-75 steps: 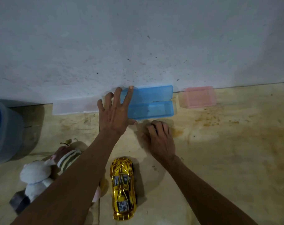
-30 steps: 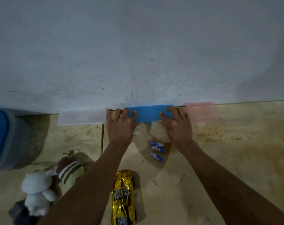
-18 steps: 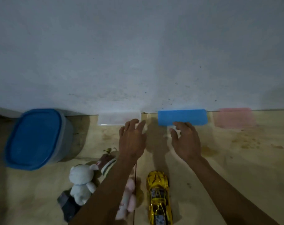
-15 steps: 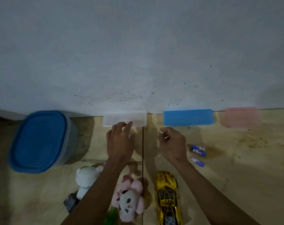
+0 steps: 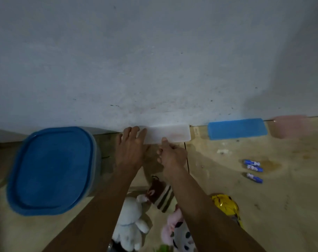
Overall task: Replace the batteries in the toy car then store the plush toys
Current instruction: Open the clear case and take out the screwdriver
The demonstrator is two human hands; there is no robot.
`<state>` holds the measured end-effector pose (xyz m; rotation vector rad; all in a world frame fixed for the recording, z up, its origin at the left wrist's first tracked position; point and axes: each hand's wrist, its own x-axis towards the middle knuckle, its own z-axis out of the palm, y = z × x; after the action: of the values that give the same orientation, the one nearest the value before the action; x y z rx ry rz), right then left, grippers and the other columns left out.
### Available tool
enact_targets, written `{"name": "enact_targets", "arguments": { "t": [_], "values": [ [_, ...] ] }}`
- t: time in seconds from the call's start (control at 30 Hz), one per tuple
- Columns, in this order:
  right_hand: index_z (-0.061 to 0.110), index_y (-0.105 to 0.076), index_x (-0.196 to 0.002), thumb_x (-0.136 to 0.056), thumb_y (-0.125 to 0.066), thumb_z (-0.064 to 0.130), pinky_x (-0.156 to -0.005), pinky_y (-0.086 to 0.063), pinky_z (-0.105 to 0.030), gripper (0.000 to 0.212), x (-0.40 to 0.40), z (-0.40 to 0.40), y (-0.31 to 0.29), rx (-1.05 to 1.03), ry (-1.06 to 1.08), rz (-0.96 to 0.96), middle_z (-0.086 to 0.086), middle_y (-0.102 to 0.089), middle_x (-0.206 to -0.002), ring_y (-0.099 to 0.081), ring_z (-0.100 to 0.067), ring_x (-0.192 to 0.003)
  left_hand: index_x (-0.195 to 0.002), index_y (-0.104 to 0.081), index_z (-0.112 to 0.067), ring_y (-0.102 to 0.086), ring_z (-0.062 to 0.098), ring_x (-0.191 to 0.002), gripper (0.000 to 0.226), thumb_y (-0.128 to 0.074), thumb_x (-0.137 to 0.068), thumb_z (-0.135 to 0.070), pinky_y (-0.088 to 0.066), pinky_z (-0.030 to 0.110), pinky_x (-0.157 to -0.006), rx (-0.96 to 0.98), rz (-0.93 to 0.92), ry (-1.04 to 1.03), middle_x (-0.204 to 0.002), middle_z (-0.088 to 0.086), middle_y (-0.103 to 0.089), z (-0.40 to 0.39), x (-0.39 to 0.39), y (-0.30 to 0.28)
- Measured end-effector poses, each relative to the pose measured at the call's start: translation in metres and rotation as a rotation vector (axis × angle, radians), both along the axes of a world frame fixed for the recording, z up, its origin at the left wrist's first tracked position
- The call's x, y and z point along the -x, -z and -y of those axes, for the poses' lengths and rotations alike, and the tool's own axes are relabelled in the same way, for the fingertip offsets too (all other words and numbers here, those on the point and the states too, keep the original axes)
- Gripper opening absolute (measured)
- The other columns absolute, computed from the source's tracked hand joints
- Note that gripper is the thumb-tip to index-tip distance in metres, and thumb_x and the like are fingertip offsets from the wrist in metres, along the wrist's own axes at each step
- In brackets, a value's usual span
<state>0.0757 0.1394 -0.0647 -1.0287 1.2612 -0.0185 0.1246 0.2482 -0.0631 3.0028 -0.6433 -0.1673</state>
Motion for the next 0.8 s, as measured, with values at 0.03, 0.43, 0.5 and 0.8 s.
{"name": "enact_targets", "arguments": {
  "t": [0.03,0.43,0.5,0.8],
  "values": [
    [0.007,-0.069,-0.072,-0.089,-0.073,0.032,-0.051,-0.048,-0.029,0.031,-0.001,-0.003,-0.001,-0.006,0.034,-0.005,-0.008,-0.068,-0.062,-0.059,-0.017,-0.049,-0.137,-0.059,-0.016,-0.049,0.034,-0.128,0.059,-0.079,-0.082,-0.026,-0.043,0.050,-0.100,-0.005,0.026,0.019,-0.137,0.011,-0.058,-0.001,-0.001,0.002],
    [0.013,-0.065,-0.071,-0.086,-0.077,0.035,-0.048,-0.044,-0.027,0.029,0.002,-0.006,-0.025,-0.076,0.096,0.074,0.001,-0.064,-0.053,-0.057,-0.014,-0.051,-0.124,-0.066,-0.016,-0.053,0.033,-0.121,0.059,-0.084,-0.073,-0.039,-0.046,0.052,-0.093,-0.031,0.127,0.095,-0.127,0.008,-0.064,-0.007,-0.010,0.001],
    [0.014,-0.064,-0.069,-0.083,-0.079,0.036,-0.049,-0.044,-0.027,0.030,-0.003,-0.003,-0.030,-0.077,0.092,0.073,0.000,-0.065,-0.053,-0.057,-0.014,-0.051,-0.125,-0.064,-0.016,-0.052,0.033,-0.124,0.062,-0.085,-0.072,-0.041,-0.045,0.052,-0.096,-0.017,0.112,0.087,-0.130,0.008,-0.063,-0.004,-0.013,-0.003],
    [0.010,-0.064,-0.064,-0.081,-0.082,0.033,-0.042,-0.042,-0.025,0.034,0.004,0.003,-0.040,0.031,0.054,0.068,-0.001,-0.065,-0.050,-0.056,-0.011,-0.040,-0.148,-0.034,-0.029,-0.045,0.031,-0.125,0.102,-0.092,-0.063,-0.030,-0.044,0.052,-0.100,0.092,0.125,0.042,-0.141,0.012,-0.048,-0.021,0.029,0.005]
  ]
}}
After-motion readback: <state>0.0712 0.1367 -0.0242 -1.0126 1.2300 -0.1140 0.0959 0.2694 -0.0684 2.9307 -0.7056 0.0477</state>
